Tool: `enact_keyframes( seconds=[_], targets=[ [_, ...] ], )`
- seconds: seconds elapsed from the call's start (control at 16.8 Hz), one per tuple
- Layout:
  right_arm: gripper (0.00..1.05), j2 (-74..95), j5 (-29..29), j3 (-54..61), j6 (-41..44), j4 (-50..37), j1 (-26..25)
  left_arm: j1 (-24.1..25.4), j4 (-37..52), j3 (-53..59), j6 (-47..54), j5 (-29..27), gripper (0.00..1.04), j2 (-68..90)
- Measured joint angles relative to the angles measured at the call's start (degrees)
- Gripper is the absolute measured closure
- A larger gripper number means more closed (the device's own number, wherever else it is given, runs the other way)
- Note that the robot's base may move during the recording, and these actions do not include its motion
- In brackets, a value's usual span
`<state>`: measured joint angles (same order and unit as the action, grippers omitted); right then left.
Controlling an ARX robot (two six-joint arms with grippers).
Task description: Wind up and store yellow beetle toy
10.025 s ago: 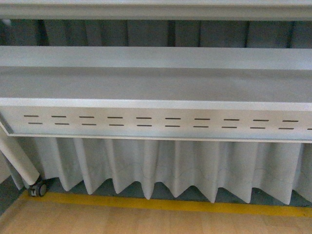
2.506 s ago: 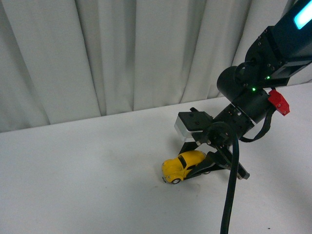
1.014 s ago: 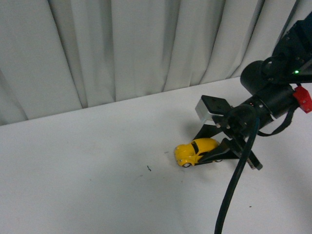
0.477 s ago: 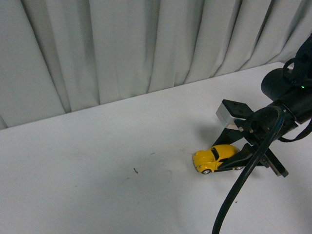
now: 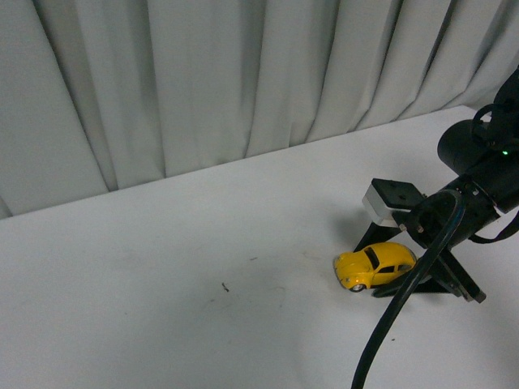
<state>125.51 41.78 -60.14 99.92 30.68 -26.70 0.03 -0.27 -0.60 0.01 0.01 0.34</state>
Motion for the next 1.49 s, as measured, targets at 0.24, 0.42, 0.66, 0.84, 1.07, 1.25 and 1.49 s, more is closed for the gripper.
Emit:
enact_keyframes(
  seconds=[0.24,0.42,0.66,0.84,1.07,1.25,1.49],
  targets=[
    [0.05,-0.02,-0.02,-0.04,0.0,-0.02,-0.35,0.0,0.04,0.0,0.0,-0.04,0.07,0.0],
    [0.07,-0.02,-0.02,-0.04,0.0,-0.11,-0.37,0.0,0.04,0.0,0.0,-0.04,0.07,0.0],
    [0.07,0.0,0.0,-0.04,-0.09,-0.26,-0.48,0.0,0.04,0.0,0.0,-0.04,0.07,0.0],
    [0.07,-0.02,0.0,-0.04,-0.39,-0.59,-0.74,0.0,0.04,0.0,0.0,-0.04,0.07,0.0],
    [0.07,0.0,0.0,0.0,-1.11,-1.36,-0.74,0.0,0.04,0.0,0.0,-0.04,0.07,0.0],
    [0.07,-0.02,0.52,0.46,-1.49,-2.14,-0.68,0.0,0.04,0.0,0.0,-0.04,0.07,0.0],
    [0.07,-9.4,5.46,5.49,-1.03,-0.7,2.29,0.0,0.04,0.0,0.0,-0.02,0.07,0.0]
  ],
)
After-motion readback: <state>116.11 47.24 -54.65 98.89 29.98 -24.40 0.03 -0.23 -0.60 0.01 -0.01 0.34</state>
